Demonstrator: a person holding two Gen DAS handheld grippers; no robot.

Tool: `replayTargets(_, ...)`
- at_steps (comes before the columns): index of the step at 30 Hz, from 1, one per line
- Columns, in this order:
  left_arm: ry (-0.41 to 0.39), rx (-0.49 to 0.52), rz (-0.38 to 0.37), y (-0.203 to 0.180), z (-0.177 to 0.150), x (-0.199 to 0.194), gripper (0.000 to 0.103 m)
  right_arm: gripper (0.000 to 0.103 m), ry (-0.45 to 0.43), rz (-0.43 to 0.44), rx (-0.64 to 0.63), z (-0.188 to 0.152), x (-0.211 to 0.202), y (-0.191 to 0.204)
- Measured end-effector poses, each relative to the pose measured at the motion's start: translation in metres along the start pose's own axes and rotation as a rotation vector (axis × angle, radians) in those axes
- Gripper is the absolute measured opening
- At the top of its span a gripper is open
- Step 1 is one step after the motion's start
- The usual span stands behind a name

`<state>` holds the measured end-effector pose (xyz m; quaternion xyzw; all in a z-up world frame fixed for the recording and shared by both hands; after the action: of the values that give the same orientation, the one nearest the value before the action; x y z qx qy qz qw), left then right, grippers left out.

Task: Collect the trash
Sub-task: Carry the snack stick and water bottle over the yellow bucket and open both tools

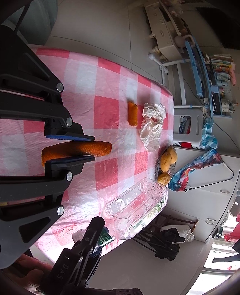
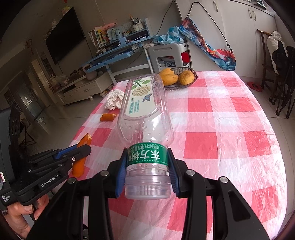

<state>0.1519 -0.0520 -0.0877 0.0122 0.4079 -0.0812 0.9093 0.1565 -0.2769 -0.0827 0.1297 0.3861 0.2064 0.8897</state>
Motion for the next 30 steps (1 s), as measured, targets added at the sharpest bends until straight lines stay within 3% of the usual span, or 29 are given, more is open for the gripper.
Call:
replayTargets(13, 0.006, -0.004, -0.005, -0.004, -0.029, -0.02, 0.015, 0.04, -0.018, -0.011, -0.013, -0.009, -0.025, 0.0)
replayTargets(30, 0.009, 0.018, -0.017, -0.012, -0.061, -0.048, 0.015, 0.04, 0.016, 0.012, 0.022, -0.063, -0.055, 0.011)
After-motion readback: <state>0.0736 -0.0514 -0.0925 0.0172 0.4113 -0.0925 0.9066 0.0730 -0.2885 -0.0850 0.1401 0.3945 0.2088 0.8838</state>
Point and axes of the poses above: each gripper's, at about its wrist camera, not at the fingertips, and x roughly the way its jaws point, y to its left, z to its top, the point moved 3 cm from there along x, roughly the way its jaws point, and after that the axes turned 6 degrees about z, right-handed, at the moved point
